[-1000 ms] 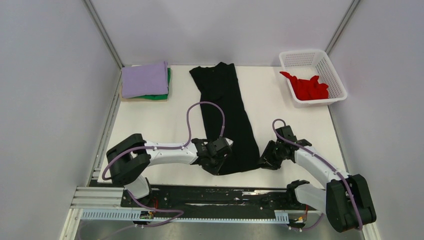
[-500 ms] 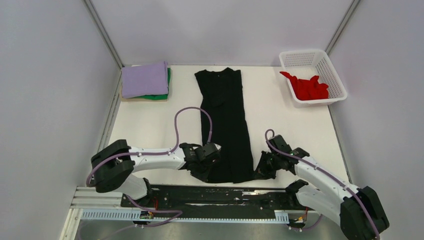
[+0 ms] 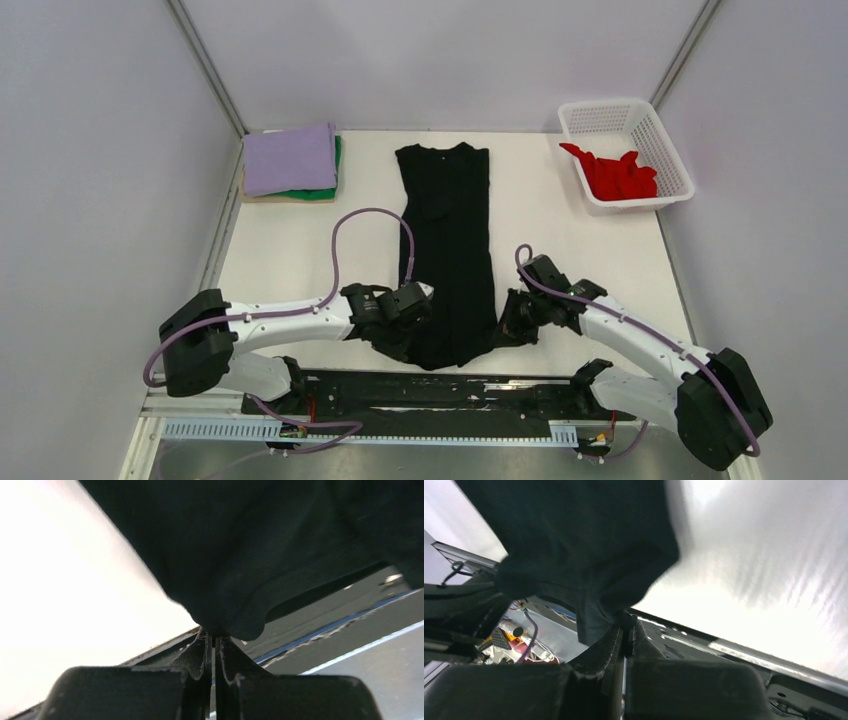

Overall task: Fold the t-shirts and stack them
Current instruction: Grab the bottom of the folded rectangular tshirt with both arms, then fold the folded rectangular tshirt in 1/3 of the way, then grab one side of the 2/3 rectangular tshirt with both arms

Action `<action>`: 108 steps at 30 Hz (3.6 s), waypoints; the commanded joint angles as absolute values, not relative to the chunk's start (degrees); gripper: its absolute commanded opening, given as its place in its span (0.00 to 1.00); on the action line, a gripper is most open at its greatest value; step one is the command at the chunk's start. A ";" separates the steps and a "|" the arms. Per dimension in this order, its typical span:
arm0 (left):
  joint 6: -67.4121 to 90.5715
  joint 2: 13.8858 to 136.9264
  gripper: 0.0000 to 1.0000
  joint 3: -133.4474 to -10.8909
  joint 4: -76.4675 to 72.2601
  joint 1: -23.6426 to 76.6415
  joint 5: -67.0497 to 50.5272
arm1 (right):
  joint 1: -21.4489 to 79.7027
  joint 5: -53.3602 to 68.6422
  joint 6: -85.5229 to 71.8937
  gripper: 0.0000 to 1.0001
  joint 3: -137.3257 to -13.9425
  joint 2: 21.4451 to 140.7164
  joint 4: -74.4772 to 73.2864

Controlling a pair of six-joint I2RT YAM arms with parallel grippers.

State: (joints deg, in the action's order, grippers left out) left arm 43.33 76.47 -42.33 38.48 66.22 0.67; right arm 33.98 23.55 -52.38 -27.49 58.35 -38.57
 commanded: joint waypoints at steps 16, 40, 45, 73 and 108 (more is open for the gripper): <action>27.38 90.47 0.00 -64.20 32.18 43.27 1.29 | 23.97 16.80 -39.06 0.00 -55.15 81.45 -28.99; 19.60 111.77 0.00 -86.74 30.96 27.84 -1.05 | 14.40 16.36 -31.65 0.00 -79.93 106.00 -27.47; 19.34 115.43 0.02 -90.00 30.48 27.07 -1.17 | 13.81 17.86 -30.68 0.00 -82.64 110.13 -26.66; 25.30 99.55 1.00 -75.22 24.50 24.02 -6.86 | 13.28 19.44 -28.17 0.99 -71.92 99.83 -23.38; 31.50 102.72 0.37 -56.88 18.59 29.03 -11.30 | 15.70 21.01 -34.27 0.30 -50.88 96.63 -15.86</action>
